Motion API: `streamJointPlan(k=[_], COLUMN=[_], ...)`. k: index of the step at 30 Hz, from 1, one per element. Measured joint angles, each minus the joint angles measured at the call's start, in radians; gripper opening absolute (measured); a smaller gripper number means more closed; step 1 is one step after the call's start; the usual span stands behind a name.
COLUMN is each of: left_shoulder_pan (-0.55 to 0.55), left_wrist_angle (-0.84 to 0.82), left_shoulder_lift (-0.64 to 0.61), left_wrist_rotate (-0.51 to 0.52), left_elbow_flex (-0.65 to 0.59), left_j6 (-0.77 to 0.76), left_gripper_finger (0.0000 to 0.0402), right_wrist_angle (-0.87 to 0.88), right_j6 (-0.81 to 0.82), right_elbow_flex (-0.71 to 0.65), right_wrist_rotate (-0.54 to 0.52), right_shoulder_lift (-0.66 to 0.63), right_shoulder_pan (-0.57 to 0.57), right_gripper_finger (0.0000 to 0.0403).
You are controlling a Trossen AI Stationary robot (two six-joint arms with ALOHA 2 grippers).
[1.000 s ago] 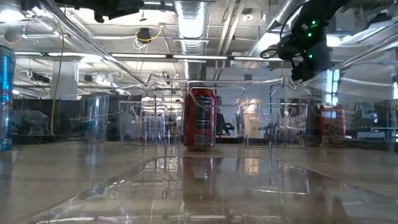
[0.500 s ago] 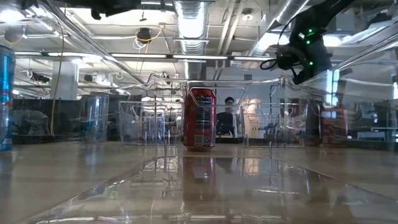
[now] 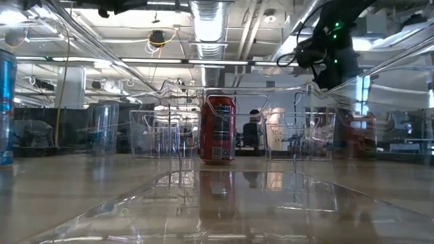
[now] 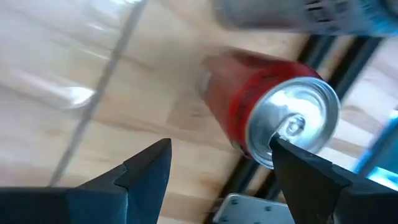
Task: Sort soda cans
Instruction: Put the top right red soda can into the top right transparent bin
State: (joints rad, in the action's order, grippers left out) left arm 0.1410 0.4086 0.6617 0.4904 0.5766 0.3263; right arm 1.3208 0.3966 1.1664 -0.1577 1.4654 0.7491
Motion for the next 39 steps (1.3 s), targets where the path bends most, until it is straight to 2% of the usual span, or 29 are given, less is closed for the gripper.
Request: streamJointPlan(k=[4,6,15,19,23,30,39], left_shoulder_pan=[0.000,0.000,0.000,0.000,0.000,0.000,0.000], left_wrist_angle=[0.002,0.002,0.010,0.009,0.003,-0.009,-0.025], left_shoulder_lift=[0.000,0.000,0.000,0.000,0.000,0.000,0.000], left_wrist_rotate=[0.000,0.000,0.000,0.000,0.000,0.000,0.000], left_elbow_flex=[0.000,0.000,0.000,0.000,0.000,0.000,0.000], left_j6=[0.007,0.007,0.007,0.006,0.004,0.003,0.028], left_gripper_finger=[0.0172,0.0172,0.0172,0.0172,0.0172,0.0172,0.0172], right_wrist_angle=[-0.023,-0.040,0.012,0.080,0.116,0.085,0.017], right_j6=[0.001,0.013,0.075,0.101,0.101,0.070,0.017], right_elbow_flex=[0.000,0.000,0.000,0.000,-0.003,-0.044,-0.045], right_wrist_rotate=[0.084,0.092,0.019,-0.066,-0.073,0.079,0.083], right_shoulder_lift=[-0.037,-0.057,-0.149,-0.156,-0.155,-0.155,-0.151], right_shoulder_pan=[-0.028,-0.042,0.008,0.048,0.098,0.166,0.189], right_gripper_finger=[0.0292,0.0292,0.0292,0.0292,0.0292,0.0292,0.0292])
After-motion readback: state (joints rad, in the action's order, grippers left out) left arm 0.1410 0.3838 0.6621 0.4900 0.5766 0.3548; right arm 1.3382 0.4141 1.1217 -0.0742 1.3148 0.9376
